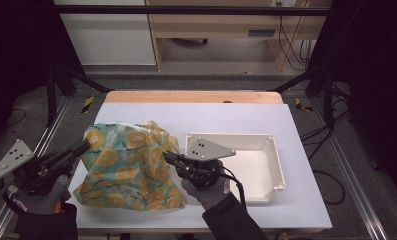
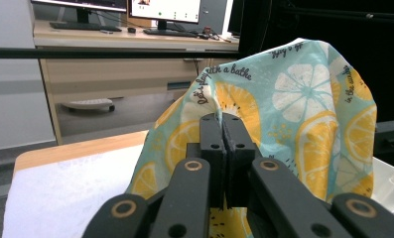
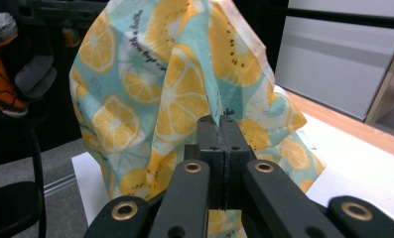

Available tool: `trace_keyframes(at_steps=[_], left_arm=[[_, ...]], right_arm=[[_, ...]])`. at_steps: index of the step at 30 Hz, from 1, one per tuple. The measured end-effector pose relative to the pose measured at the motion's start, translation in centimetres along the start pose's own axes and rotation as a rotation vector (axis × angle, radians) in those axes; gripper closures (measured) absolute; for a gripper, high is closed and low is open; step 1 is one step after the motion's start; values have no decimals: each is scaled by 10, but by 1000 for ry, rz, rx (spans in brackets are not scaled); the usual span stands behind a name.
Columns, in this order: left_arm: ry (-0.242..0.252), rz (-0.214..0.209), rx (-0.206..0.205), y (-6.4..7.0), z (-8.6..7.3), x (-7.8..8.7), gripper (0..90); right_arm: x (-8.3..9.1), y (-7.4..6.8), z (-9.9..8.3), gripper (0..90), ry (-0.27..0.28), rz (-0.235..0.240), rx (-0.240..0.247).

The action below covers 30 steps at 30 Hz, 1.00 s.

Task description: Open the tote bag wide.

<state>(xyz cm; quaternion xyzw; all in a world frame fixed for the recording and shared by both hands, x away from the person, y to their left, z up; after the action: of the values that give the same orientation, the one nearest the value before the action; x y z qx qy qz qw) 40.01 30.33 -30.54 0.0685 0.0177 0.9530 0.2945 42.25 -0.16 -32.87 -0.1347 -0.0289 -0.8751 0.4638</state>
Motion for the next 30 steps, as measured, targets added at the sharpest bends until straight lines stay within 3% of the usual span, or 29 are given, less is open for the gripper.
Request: trace_keyframes(at_steps=[5,13,30], left_arm=[[13,-7,1,2,1,9,895],[3,3,-34,9,-5,20,898],[-31,-1,-23,12,-27,39,899]], right_arm=[[2,-1,3,900,9,9,0],[3,-4,3,900,9,24,-1],[4,-11,-6,900,-16,61,9]])
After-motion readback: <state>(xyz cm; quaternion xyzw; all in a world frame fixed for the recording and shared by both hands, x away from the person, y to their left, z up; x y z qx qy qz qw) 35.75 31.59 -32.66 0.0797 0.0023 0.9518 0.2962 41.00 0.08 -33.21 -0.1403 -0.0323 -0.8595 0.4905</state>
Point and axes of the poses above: each handheld gripper's, and its own axes: x roughly backward along the jaws, z roughly out of its top, y roughly to its right, the point moved 4 cm from there along -x, roughly forward along the jaws, and after that the axes turned 1 degree about -x, right-handed, at the moved point
